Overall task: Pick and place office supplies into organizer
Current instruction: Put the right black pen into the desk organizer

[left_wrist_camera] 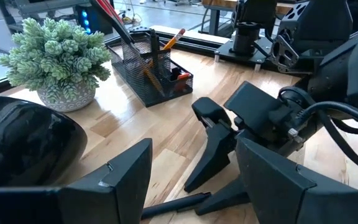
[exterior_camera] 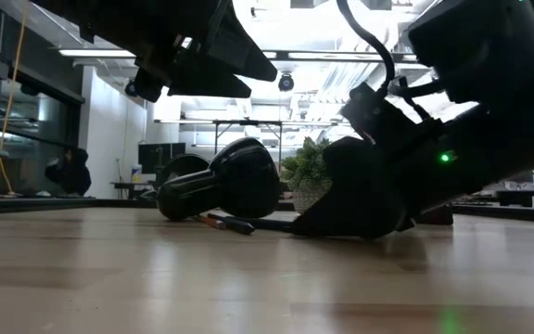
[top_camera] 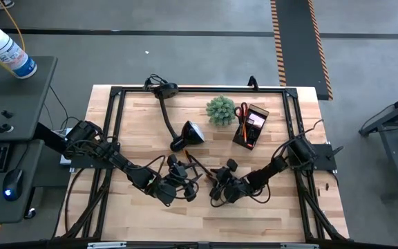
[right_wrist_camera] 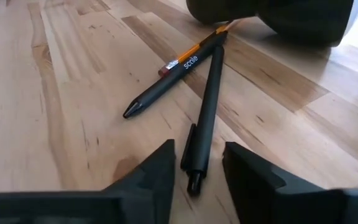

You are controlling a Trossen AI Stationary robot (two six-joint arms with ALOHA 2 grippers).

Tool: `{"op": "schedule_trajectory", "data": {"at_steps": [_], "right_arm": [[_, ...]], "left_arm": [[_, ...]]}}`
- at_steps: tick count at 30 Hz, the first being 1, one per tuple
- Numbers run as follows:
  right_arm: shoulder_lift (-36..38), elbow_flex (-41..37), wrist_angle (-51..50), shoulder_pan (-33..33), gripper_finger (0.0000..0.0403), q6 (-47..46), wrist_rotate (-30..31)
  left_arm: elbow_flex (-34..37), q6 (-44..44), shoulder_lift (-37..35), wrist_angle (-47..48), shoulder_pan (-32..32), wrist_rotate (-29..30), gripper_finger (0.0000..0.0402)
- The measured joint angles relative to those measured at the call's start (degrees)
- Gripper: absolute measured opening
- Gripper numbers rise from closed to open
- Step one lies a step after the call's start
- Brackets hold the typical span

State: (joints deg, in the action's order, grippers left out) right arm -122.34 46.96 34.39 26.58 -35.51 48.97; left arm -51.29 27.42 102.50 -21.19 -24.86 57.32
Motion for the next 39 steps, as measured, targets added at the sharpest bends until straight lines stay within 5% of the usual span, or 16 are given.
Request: {"op": "schedule_trajectory", "data": {"at_steps": [6,18,33,39], "right_arm": [[0.0,0.0,0.1,-0.1,0.0039,1.0,-0.6],[5.4,-0.3,-10.4,2.4,0.0039,1.7,3.1],[26.2,-0.1,-35.9,11.6,0.0038,-3.6,22.2],[32.8,-0.1,-36.8,15.5,0.0038,0.7,30.2]], "left_arm": [[0.0,0.0,0.0,0.0,0.0,0.0,0.022],[0.0,0.0,0.0,0.1,0.0,0.4,0.022],[0.0,0.0,0.0,-0.3,0.0,3.4,0.022],[0.0,-1.1,0.0,-5.0,0.0,5.8,0.022]]}}
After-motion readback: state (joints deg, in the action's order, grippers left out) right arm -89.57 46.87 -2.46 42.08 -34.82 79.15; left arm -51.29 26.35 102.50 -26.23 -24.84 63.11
